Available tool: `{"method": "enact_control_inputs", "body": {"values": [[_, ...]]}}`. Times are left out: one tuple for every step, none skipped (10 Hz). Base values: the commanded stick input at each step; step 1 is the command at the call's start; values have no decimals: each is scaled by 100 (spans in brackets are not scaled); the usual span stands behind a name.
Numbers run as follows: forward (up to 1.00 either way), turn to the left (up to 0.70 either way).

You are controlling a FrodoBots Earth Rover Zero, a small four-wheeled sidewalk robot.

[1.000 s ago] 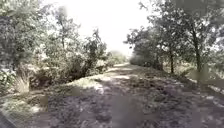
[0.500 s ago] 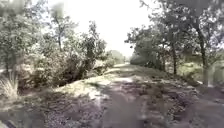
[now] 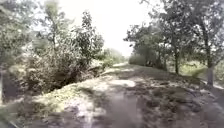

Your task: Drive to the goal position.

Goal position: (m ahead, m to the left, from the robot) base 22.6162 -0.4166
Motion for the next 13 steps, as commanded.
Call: {"method": "enact_control_inputs", "body": {"values": [[85, -14], [85, -31], [85, -8], [85, 0], [85, 0], [85, 0], [85, 0], [85, 0], [85, 0], [85, 0], [85, 0], [85, -16], [85, -33]]}}
